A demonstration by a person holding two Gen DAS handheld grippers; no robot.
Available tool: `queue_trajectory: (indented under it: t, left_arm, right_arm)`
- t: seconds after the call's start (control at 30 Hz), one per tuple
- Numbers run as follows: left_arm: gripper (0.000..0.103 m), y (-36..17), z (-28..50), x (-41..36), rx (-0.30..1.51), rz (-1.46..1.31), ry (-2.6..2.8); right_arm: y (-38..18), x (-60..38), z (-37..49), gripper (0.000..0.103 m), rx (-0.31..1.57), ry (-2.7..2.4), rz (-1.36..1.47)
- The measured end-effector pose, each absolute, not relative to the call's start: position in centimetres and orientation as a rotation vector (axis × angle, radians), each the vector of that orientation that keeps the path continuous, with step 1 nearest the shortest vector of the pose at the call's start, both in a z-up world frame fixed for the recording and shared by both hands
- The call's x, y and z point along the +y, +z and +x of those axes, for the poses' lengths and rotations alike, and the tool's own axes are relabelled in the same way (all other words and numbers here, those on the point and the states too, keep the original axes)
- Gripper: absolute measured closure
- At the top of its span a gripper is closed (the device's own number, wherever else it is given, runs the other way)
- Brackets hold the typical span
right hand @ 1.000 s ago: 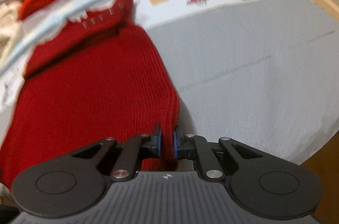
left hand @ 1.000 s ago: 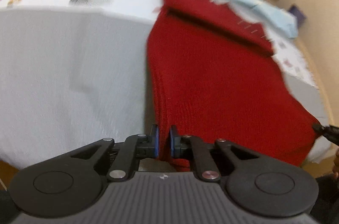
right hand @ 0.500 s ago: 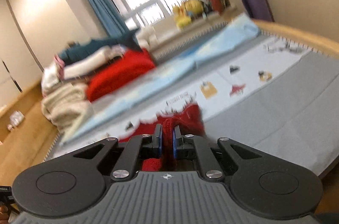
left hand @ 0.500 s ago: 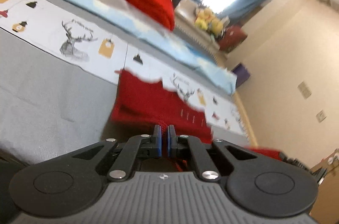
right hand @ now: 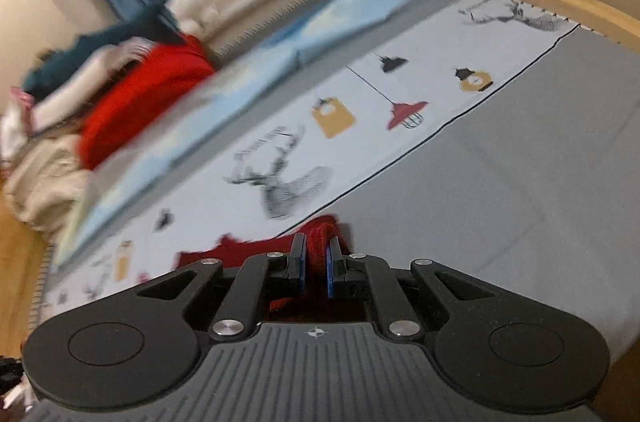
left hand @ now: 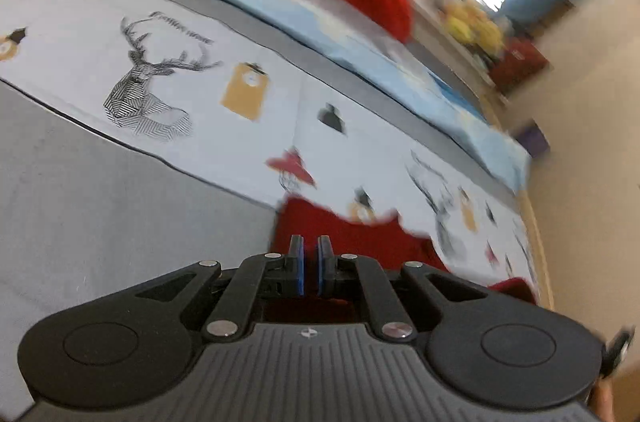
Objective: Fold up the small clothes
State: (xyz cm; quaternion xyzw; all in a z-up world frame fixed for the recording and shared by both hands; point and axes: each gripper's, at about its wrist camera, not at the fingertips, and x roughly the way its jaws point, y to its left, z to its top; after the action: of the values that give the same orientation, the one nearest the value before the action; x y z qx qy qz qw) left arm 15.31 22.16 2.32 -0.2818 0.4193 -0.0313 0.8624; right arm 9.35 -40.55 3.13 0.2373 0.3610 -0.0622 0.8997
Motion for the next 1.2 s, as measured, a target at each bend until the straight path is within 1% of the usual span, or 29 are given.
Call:
queue_trajectory:
  t: [0.03,0.07,0.1,0.13,0.17,0.2,0.23,0.3,0.33,0.37,0.4,0.5,0.57,0.63,0.87,0.93,0.97,1.07,1.1,1.13,1.17,1.2]
  left_arm:
    - [0.091,1.8,15.9,22.1,0.852,-0.574,-0.039]
    - [0.076,1.0,16.1,22.1,0.825,-0.560,-0.036]
    - [0.070,-0.1,16.1,22.1,0.821,-0.569,-0.045]
    - [0.067,-1.5,16.3,22.1,0.877,-0.603,-0.037]
    - [0.067,-2.9,16.6,22.1,0.968,-0.659,-0.011]
    - [0.067,-3.7,16.8,22.1,0.989,-0.703,-0.019]
    - [0.067,-4.3,17.2,21.8,1.012,-0.714,-0.032]
    - [0.060,-5.2,17.9,20.9,1.047,-0.648,-0.062]
    - [0.054,-5.5,18.3,20.6,1.059,-0.617,-0.063]
    - [0.051,-6.1,18.5,20.5,1.074,-0.593,-0.058]
    - [0.051,-6.7,18.7,20.5,1.093,-0.586,-0.049]
    - [0.050,-8.2,19.5,20.5,1.128,-0.596,-0.030]
    - [0.045,-8.5,19.7,20.3,1.134,-0.597,-0.025]
    - [0.043,-8.6,19.6,20.1,1.138,-0.608,-0.022]
    - [0.042,-9.3,20.4,19.0,1.167,-0.597,-0.046]
    - [0.044,-9.2,20.4,18.7,1.164,-0.588,-0.061]
    - [0.046,-9.2,20.4,18.5,1.162,-0.580,-0.070]
    - [0.066,-8.7,20.3,18.2,1.137,-0.543,-0.090]
    - [0.070,-8.5,20.2,18.2,1.124,-0.531,-0.088]
    - [0.080,-8.3,20.1,18.3,1.115,-0.524,-0.085]
    - [0.083,-8.1,20.1,18.4,1.105,-0.520,-0.076]
    - [0.083,-7.9,20.1,18.6,1.098,-0.521,-0.069]
  right_arm:
    - [2.5,-40.5,10.5,0.092,0.757,-0.145,0.482]
    - [1.7,-40.4,11.7,0.086,0.763,-0.162,0.452]
    - [0.8,-40.3,12.6,0.083,0.751,-0.194,0.404]
    - [0.1,-40.3,12.7,0.083,0.736,-0.223,0.375]
    - [-0.9,-40.5,13.1,0.080,0.764,-0.257,0.371]
    - [-1.4,-41.2,13.3,0.079,0.810,-0.278,0.411]
    - [-1.9,-42.1,13.3,0.079,0.810,-0.264,0.507]
    - [-2.4,-43.2,13.2,0.071,0.802,-0.242,0.594]
    - [-2.8,-43.2,13.2,0.067,0.813,-0.245,0.571]
    - [-3.2,-43.0,13.2,0.060,0.836,-0.248,0.537]
    - [-4.0,-42.8,13.3,0.057,0.874,-0.238,0.497]
    - [-6.8,-42.5,13.9,0.055,1.012,-0.214,0.471]
    - [-8.1,-42.4,14.1,0.052,1.062,-0.210,0.495]
    - [-8.9,-41.9,14.2,0.051,1.094,-0.202,0.493]
    - [-9.5,-41.2,14.6,0.051,1.108,-0.178,0.527]
    - [-9.5,-41.6,14.9,0.059,1.106,-0.171,0.565]
    - [-9.6,-41.7,15.0,0.064,1.105,-0.162,0.581]
    - [-9.4,-41.8,14.8,0.085,1.096,-0.126,0.607]
    - [-9.3,-41.6,14.7,0.091,1.096,-0.118,0.594]
    - [-9.2,-41.5,14.7,0.091,1.097,-0.114,0.577]
    - [-9.1,-41.4,14.7,0.092,1.095,-0.110,0.562]
    - [-8.9,-41.2,14.7,0.092,1.087,-0.106,0.550]
